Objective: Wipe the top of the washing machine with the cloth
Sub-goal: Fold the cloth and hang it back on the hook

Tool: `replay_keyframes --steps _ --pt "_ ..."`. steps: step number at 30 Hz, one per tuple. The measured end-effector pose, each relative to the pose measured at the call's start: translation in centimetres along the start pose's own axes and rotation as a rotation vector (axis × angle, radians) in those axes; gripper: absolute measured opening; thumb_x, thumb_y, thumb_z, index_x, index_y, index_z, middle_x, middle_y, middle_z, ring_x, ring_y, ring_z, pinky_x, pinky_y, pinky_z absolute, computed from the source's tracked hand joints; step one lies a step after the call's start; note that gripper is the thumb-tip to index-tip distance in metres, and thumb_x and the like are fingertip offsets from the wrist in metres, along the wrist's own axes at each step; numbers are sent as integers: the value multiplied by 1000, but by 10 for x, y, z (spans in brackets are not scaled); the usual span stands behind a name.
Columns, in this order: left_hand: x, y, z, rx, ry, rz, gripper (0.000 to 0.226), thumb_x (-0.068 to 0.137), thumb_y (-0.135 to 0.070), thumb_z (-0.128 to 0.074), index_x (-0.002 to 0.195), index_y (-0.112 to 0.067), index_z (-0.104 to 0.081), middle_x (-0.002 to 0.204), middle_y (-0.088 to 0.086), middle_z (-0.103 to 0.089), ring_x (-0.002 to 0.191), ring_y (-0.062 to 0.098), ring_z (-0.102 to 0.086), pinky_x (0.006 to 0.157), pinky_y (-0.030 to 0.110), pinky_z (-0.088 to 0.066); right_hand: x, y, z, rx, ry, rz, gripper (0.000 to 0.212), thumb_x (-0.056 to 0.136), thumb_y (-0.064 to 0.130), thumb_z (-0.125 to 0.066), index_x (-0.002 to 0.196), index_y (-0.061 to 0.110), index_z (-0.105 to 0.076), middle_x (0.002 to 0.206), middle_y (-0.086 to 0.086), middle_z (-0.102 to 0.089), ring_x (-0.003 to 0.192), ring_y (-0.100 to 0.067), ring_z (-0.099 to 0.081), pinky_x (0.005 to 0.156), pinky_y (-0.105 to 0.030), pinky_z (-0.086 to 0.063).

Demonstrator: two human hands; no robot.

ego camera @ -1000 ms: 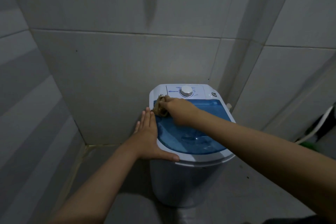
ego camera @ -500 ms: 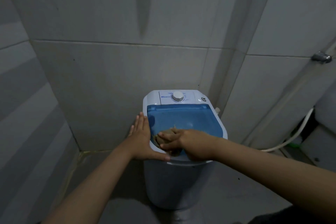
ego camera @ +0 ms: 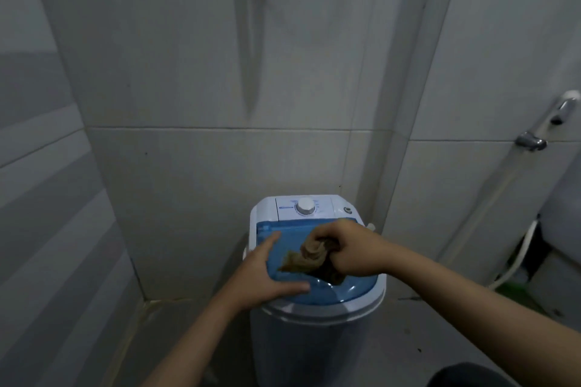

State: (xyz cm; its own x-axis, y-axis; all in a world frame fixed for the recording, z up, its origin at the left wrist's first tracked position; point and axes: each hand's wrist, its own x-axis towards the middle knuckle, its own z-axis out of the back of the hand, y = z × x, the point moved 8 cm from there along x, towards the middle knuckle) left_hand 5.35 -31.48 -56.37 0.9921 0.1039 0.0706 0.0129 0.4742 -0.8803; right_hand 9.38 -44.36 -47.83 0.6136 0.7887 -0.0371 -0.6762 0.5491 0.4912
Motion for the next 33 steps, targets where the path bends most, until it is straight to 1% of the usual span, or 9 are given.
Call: replay_keyframes --steps 2,4,7,13,19,22,26,30,33 --pt "2 -15 7 -278 -149 -67 69 52 -36 -90 112 -17 -62 116 -3 -69 107 9 -64 90 14 -49 2 0 15 195 -75 -28 36 73 -7 -49 84 25 -63 85 -5 -68 83 -19 -63 70 -27 -54" --pt "5 -20 13 -475 -274 -59 41 59 -20 -86 95 -16 -68 92 -3 -77 93 14 -70 80 22 -55 8 -2 21 432 -73 -56 34 78 -6 -52 92 22 -64 87 -11 -68 77 -18 -64 61 -24 -55" --pt "19 -20 14 -673 -283 11 41 63 -24 -75 101 -12 -68 95 6 -76 91 21 -71 74 30 -56 17 -7 24 677 -11 -84 29 87 0 -58 108 20 -60 84 -5 -66 72 -13 -63 52 -20 -53" --pt "96 -16 44 -639 -248 62 30 70 -24 -71 95 -8 -67 86 7 -77 78 18 -73 59 26 -58 86 -48 30 1127 109 -140 33 86 10 -60 119 10 -60 95 -7 -71 86 -19 -69 74 -31 -60" --pt "157 -43 98 -529 -306 192 11 84 -16 -67 79 -6 -65 57 -1 -69 47 5 -63 43 16 -47 150 -59 91 465 -67 -231 47 88 25 -62 132 18 -47 116 -4 -60 99 -18 -63 87 -32 -55" --pt "170 -72 124 -636 -352 308 19 86 -16 -65 75 -1 -65 52 5 -65 40 8 -59 41 15 -45 150 -21 148 259 -341 34 40 85 32 -64 122 22 -56 116 2 -59 100 -6 -57 83 -23 -49" --pt "174 -136 159 -695 -242 488 34 82 -32 -67 82 2 -69 60 18 -63 46 20 -56 48 20 -45 142 37 204 287 -217 294 35 83 25 -67 118 19 -62 103 0 -63 95 -4 -58 81 -10 -44" --pt "159 -219 206 -688 -159 675 61 71 -50 -74 107 -2 -69 108 25 -69 99 36 -66 88 42 -51 133 103 282 311 -298 276 24 79 21 -70 102 15 -68 89 -2 -61 80 -5 -57 71 -5 -40" --pt "148 -282 241 -655 -102 732 59 75 -61 -63 93 -5 -67 74 15 -72 66 22 -67 63 30 -58 131 147 337 408 -400 236 11 78 14 -66 87 11 -71 82 -5 -63 74 -9 -60 66 -6 -42"
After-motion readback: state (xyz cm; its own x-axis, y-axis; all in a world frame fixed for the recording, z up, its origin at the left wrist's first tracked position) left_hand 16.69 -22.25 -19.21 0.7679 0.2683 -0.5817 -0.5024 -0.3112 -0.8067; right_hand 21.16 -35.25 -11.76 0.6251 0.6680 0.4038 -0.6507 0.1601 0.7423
